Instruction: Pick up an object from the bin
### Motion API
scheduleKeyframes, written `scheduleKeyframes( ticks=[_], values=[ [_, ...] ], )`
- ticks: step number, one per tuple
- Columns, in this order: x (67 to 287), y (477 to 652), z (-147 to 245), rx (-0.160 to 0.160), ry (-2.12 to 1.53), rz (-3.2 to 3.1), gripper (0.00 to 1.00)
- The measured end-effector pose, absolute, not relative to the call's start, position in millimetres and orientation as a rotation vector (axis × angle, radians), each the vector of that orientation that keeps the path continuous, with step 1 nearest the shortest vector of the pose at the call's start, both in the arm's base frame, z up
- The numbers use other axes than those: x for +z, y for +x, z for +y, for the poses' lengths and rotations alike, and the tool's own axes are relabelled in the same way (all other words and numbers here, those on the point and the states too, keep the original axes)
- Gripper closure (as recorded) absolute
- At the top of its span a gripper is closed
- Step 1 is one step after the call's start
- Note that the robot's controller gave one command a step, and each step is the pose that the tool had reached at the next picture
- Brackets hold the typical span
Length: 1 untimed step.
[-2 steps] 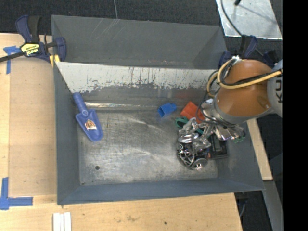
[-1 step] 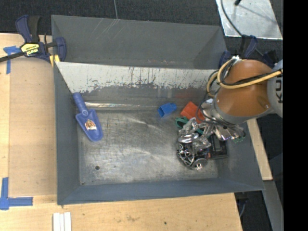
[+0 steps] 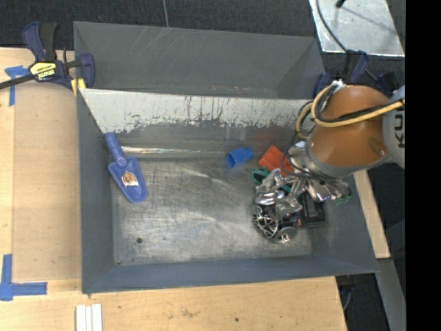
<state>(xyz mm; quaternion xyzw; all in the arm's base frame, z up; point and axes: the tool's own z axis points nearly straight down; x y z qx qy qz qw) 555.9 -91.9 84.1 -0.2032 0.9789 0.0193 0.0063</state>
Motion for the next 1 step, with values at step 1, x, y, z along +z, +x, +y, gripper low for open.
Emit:
scheduleKeyframes(
  ticks=[1],
  values=[
    [84.1, 555.9, -91.8, 0.061, -0.635, 3.063, 1.00]
  ],
)
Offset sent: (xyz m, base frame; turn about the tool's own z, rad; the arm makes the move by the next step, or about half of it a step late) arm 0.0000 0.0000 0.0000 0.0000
